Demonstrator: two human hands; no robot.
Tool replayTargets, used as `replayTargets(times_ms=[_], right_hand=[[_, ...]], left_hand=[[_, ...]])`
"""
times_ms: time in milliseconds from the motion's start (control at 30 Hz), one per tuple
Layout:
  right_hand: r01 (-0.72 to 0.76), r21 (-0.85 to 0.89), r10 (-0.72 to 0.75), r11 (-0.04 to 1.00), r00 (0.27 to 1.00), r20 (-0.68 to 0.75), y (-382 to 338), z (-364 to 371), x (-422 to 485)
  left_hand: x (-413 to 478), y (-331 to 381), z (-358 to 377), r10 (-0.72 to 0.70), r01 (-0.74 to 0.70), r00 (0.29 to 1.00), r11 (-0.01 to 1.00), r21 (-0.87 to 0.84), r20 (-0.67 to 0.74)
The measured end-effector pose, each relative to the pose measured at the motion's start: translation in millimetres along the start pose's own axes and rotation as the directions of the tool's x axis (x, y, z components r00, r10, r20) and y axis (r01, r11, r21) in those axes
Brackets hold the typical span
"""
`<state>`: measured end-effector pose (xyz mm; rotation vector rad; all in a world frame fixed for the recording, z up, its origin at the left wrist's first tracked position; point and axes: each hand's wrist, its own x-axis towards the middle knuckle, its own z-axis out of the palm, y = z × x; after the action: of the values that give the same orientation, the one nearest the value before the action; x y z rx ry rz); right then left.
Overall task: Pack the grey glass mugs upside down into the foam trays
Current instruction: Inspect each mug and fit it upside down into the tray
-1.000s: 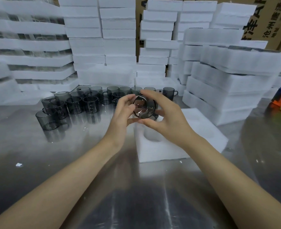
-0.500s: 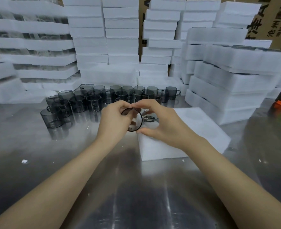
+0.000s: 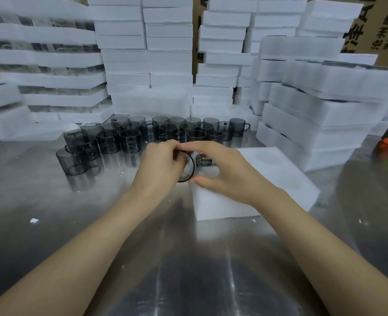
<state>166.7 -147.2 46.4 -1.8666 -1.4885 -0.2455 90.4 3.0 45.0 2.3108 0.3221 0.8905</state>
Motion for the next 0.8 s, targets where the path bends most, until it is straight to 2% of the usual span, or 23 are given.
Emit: replayTargets(times_ms=[233,433,533,600,633,667,733,800], right_hand=[[0.040,-0.050,-0.037,0.998,0.998,0.053,-1,0,1],[0.116,-0.028,-0.115,0.993,0.992,0.047,2,0,3],[0.110,0.001,-0.110,0.994,0.993,0.040,5,1,4],[0.092,0.029,-0.092,0.995,0.996,-0.005,6,1,4],[0.073,0.039,-0.071,0.997,0.996,-0.050,8,0,4],[0.049,0.054,-0.043,0.997,0.994,-0.103,9,0,4],[-0.003,0.107,0.024,0.994,0.980,-0.199,12,0,4],[-0.033,0.182,0.078,0.983,0.967,-0.244,14,1,4]], left_hand=[[0,1,0,-0.084,0.084,0.996,0.995,0.061,0.009],[-2,7,-3,-0.052,0.050,0.999,0.988,0.147,0.004],[-6,8,-4,-0.007,0.005,1.000,0.994,0.111,0.018],[-7,10,-6,0.057,-0.057,0.998,0.998,-0.015,0.023],[-7,10,-7,0.054,-0.052,0.999,0.989,-0.137,0.008],[-5,10,-7,0.016,-0.023,1.000,0.958,-0.287,-0.027],[1,8,-5,-0.152,0.075,0.984,0.814,-0.576,-0.087],[8,0,-3,-0.310,0.140,0.943,0.697,-0.704,-0.119]])
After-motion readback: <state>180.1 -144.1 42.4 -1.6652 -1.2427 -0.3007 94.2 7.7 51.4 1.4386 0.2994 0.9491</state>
